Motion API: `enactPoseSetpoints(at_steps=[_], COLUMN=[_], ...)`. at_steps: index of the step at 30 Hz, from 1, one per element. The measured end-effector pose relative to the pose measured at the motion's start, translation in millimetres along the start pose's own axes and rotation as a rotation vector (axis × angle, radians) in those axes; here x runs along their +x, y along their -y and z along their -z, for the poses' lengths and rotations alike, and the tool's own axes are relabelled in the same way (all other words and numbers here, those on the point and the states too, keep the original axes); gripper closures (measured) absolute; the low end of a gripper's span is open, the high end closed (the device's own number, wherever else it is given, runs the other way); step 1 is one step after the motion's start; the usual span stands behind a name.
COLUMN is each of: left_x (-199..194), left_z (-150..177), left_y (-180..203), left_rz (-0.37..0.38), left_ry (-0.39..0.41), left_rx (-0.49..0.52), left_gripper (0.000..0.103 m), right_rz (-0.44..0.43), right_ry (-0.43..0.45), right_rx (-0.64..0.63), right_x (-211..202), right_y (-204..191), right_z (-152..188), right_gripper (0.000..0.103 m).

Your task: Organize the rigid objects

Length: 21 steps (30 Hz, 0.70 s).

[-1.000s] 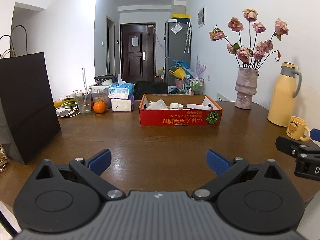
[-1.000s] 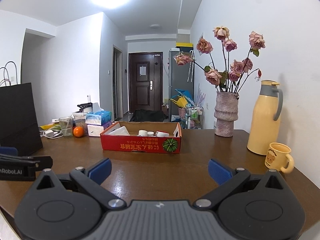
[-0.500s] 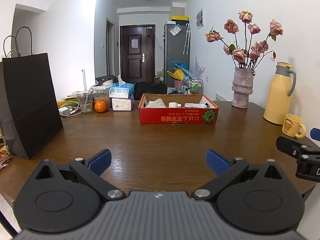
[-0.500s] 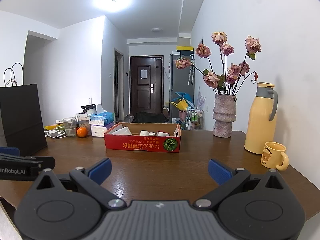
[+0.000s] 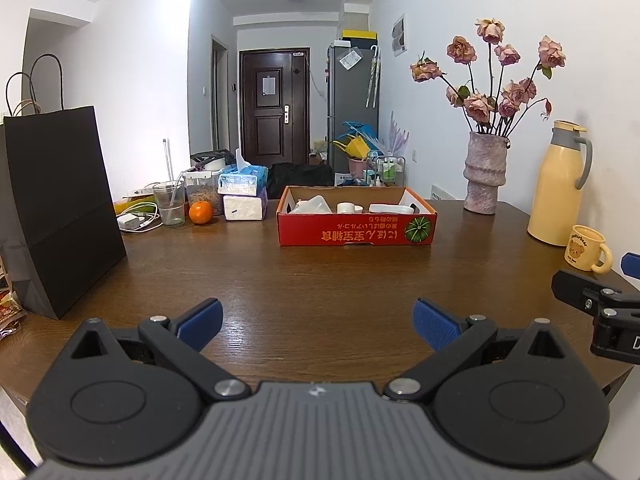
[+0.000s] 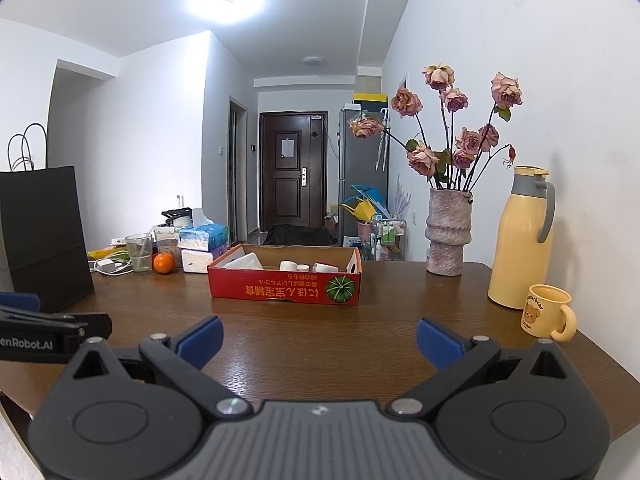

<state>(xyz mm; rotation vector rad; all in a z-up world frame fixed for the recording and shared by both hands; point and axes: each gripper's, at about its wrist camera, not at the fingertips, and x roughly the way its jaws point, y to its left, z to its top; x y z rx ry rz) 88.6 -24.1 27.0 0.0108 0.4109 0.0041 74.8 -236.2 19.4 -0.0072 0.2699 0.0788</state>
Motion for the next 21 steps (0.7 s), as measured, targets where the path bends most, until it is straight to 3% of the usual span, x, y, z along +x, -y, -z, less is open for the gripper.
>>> enactPoseSetpoints(at_steps=[21], left_x=[11], left_z=[4], left_y=[-3], left_rz=[0.003], left_ry=[-0.024], left_rx=[-0.004], left_gripper=[0.0], right_rz=[0.007], right_ry=[-0.02], right_rx=[-0.008], right_x=[8], right_y=[3], right_z=[1], right_gripper=[0.0])
